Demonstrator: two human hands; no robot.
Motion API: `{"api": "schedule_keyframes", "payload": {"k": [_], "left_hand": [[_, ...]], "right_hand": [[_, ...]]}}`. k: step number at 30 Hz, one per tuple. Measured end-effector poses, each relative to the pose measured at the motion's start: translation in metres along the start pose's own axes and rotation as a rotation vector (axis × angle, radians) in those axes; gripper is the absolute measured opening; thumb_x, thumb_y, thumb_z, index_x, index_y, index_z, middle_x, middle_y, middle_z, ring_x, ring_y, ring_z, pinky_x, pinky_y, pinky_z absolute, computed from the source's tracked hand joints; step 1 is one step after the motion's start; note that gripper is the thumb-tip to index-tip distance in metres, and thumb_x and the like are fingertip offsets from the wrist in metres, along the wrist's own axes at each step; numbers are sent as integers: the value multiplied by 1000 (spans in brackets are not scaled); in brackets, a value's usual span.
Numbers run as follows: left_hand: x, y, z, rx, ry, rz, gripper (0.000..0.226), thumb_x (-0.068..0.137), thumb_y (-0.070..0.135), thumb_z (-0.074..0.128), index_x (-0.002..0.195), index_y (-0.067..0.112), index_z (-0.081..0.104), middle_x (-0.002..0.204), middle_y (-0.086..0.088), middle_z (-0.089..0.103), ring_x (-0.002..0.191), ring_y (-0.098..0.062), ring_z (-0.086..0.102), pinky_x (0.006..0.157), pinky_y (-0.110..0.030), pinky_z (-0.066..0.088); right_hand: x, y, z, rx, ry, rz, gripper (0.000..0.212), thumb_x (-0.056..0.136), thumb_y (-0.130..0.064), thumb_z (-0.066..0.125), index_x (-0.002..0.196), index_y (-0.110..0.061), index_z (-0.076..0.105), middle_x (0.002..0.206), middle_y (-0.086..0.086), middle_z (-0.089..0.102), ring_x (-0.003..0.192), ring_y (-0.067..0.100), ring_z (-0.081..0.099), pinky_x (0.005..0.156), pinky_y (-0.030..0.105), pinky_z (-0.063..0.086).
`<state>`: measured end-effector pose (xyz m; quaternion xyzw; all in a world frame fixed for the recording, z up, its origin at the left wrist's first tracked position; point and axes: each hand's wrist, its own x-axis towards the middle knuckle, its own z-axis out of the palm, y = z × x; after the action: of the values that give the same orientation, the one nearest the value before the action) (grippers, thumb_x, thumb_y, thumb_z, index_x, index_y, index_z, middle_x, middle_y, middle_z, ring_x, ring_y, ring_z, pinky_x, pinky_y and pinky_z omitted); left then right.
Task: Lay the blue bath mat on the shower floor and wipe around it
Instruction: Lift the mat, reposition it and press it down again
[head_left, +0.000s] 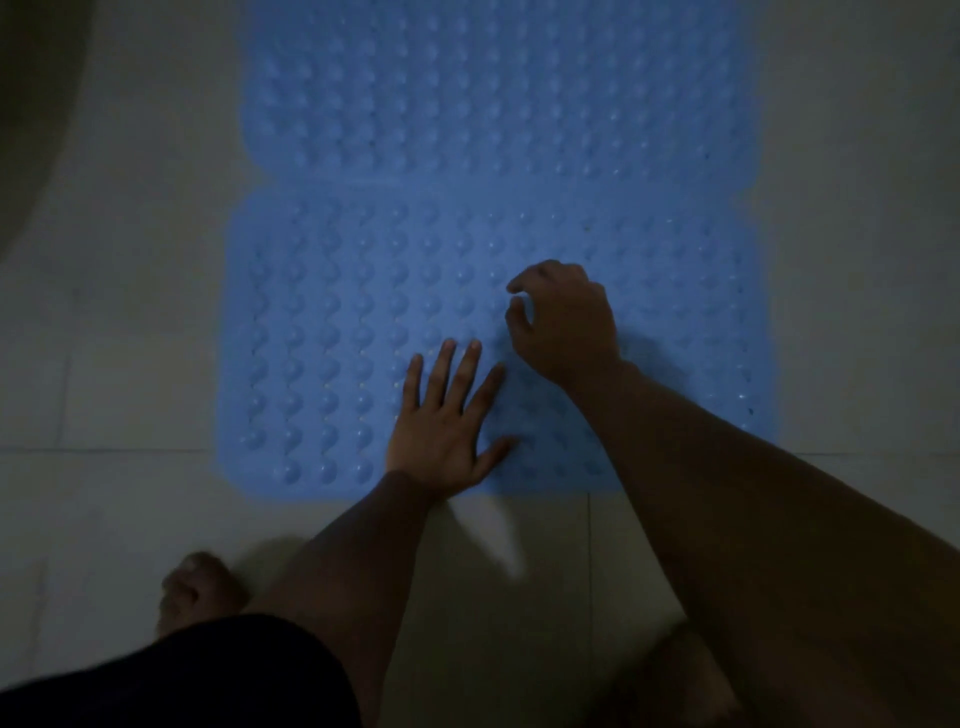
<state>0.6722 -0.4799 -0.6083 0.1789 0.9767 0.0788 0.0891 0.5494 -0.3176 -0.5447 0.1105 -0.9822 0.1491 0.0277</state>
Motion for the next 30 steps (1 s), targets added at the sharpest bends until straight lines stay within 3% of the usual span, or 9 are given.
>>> {"api": "schedule_keyframes", "payload": {"k": [7,10,12,16,18,20,22,24,30], "left_hand": [[-3,1,-14,-128,-103,-23,89,87,72,39,161,26,21,171,-8,4,157,-34,-3,121,-64,8],[9,-20,-40,-213,-70,68,71,84,52,42,147,20,49,157,-11,43,145,-37,39,108,-56,39],[11,-50,-61,-228,5,20,64,82,41,40,138,16,58,136,-10,62,127,-37,56,94,-48,47],[-14,-119,-79,-119,51,-274,60,86,35,41,143,19,53,137,-8,61,136,-36,47,99,-49,42],[-33,-140,-77,-82,71,-357,59,86,34,40,142,19,54,139,-9,59,139,-36,43,100,-50,41],[-47,-156,-74,-45,82,-392,58,88,33,37,141,18,54,141,-9,57,142,-36,40,100,-50,41],[-55,-166,-69,-13,88,-386,56,90,33,40,142,18,52,145,-9,53,145,-35,36,102,-51,40],[-58,-174,-67,-16,99,-380,56,92,35,42,144,17,51,148,-11,51,147,-36,34,103,-52,40],[-72,-191,-60,-32,105,-378,57,99,43,38,149,18,45,155,-12,43,151,-36,26,110,-51,33]], "right_hand": [[-15,-18,-9,54,-63,10,23,84,-31,56,99,-23,71,102,2,68,100,30,63,82,41,49],[4,-36,-20,54,-270,117,27,88,-33,56,110,-25,69,114,4,66,112,30,58,94,42,44],[5,-56,-18,53,-333,143,29,89,-33,53,114,-26,67,117,4,64,114,31,56,96,42,42],[-24,-110,10,120,-247,-6,37,85,-31,44,108,-20,70,105,7,67,100,36,63,85,46,51],[-51,-132,35,151,-212,-104,37,86,-31,50,115,-16,68,113,9,67,111,35,62,89,49,51],[-71,-154,63,79,-289,-127,54,92,-40,48,138,-14,54,147,13,51,143,34,39,111,58,34],[-85,-167,84,-30,-345,-129,69,96,-51,39,154,-13,33,165,14,20,154,31,11,118,64,13],[-87,-170,94,-72,-348,-133,75,97,-57,35,157,-14,24,168,13,6,155,30,0,118,66,7],[-92,-171,100,-120,-380,-140,82,97,-67,28,159,-14,17,168,12,-2,155,29,-7,119,64,5]]}}
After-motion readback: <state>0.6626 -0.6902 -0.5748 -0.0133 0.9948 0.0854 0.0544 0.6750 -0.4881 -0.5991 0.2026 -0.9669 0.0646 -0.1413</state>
